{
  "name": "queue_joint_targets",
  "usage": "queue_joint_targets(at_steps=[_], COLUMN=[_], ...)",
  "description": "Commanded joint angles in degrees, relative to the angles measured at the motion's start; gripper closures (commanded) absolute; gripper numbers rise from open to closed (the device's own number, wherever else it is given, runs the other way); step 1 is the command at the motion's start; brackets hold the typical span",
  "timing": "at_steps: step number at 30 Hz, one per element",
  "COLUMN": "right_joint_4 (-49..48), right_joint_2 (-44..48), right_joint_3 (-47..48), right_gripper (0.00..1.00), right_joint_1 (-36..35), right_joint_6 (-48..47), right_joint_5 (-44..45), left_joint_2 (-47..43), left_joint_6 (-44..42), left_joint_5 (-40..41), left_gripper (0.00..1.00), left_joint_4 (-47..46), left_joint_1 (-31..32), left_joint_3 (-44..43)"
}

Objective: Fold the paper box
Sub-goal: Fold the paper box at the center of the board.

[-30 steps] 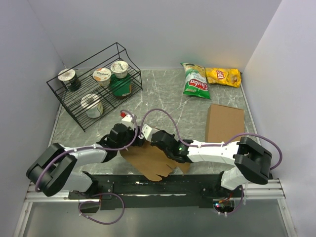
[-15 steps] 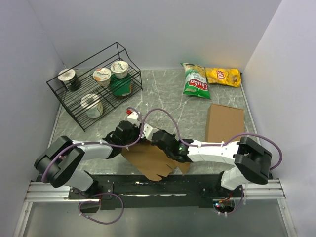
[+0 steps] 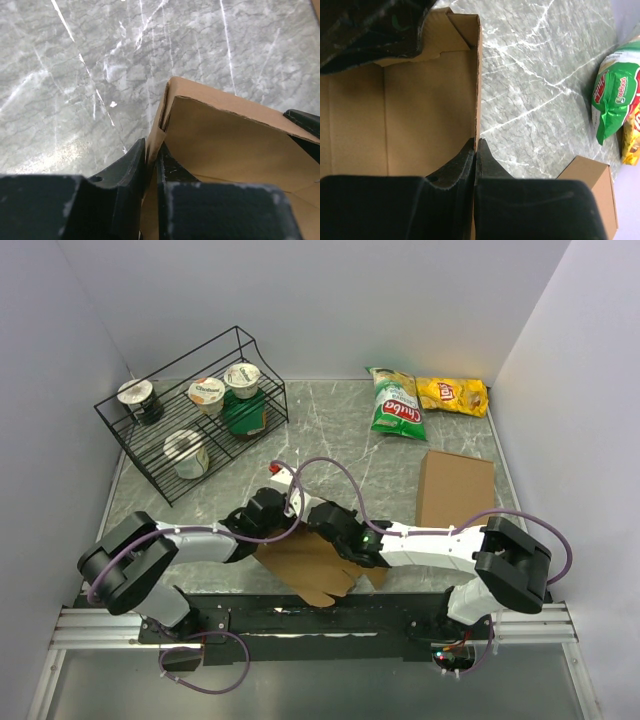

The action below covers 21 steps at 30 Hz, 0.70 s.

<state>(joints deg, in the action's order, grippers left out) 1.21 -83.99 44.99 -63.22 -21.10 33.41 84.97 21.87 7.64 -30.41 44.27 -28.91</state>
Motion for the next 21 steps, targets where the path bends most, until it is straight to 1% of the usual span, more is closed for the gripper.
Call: queue_joint_targets(at_steps=[1,2,5,11,21], right_joint_4=[2.1,2.3,2.4,2.3,2.0], right_joint_2=[1.5,1.6,2.0,2.5,3.0], right_joint_3=[1.2,1.2,0.5,-0.5,-0.7], right_gripper=[1.00,1.00,1.00,1.00,1.00], right_joint_1=[-0.3,-0.3,-0.4,-0.1,0.2], right_joint_6=[2.2,2.2,2.1,1.8,1.8], right_joint_5=[-1.3,-1.1,-0.5,0.7,0.7], left_joint_2=[0.6,0.4,-0.4,-0.9,1.4], left_joint_6=[-0.3,-0.4,-0.8,-2.2,-3.6], left_joint_5=[10.2,12.6,16.3,21.1,29.6], left_gripper=[0.91,0.91,0.91,0.92,0.95], left_joint_4=[4.7,5.4,7.6,11.2,13.9], left_joint_1=[1.5,2.0,2.7,4.2,7.8], left_joint_3=[-2.4,-2.5,-2.7,-3.4,-5.6])
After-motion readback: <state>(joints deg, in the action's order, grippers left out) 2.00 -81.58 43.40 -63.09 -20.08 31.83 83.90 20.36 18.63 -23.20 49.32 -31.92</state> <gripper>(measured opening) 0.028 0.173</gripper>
